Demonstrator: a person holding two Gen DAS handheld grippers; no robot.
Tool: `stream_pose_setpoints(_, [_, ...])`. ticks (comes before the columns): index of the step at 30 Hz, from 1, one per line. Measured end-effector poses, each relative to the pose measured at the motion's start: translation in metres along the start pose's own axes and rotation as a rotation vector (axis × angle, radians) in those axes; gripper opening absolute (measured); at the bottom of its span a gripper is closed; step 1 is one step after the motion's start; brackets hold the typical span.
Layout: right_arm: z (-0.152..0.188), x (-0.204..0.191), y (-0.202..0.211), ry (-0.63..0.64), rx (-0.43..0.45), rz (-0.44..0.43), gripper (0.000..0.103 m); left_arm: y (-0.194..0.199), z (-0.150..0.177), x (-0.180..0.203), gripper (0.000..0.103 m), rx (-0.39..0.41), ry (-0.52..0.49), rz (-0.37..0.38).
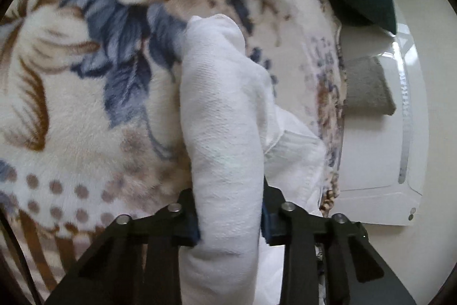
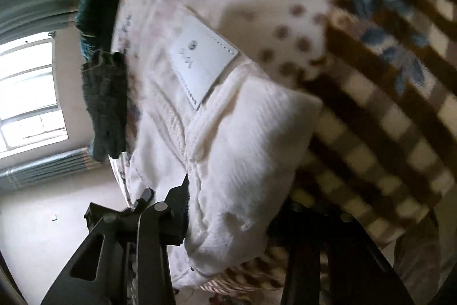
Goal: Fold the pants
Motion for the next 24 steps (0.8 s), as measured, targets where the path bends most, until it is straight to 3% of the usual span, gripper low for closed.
stream_pose_setpoints(9, [0.017, -0.087, 0.069, 0.075, 0.035, -0.015, 0.042, 0.072, -0.016, 0.052, 0.024, 0.046, -0.06, 0.065])
stream_pose_setpoints(13, [0.018, -0.154, 0.083, 0.128, 0.051, -0.038, 0.042, 0.114, -0.04, 0.078, 0.024, 0.075, -0.104, 0.064])
stream_pose_setpoints(18, [-0.003, -0.246, 0.065, 0.191, 0.054, -0.083, 0.042, 0.172, -0.094, 0.105, 0.024, 0.136, -0.149, 0.036])
stream_pose_setpoints(24, [-0.047, -0.358, 0.008, 0.259, 0.026, -0.136, 0.042, 0.221, -0.194, 0.122, 0.024, 0.217, -0.151, -0.005])
Point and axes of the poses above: each gripper's, at about its wrist camera, not at the fingertips, and y roughly against the way its jaws point, x to its right, z to its underside, the point moved 10 cm from there along -y, roughly the way its jaws point, and after that the axes turned 4 degrees about -x, right-handed, at the moved point
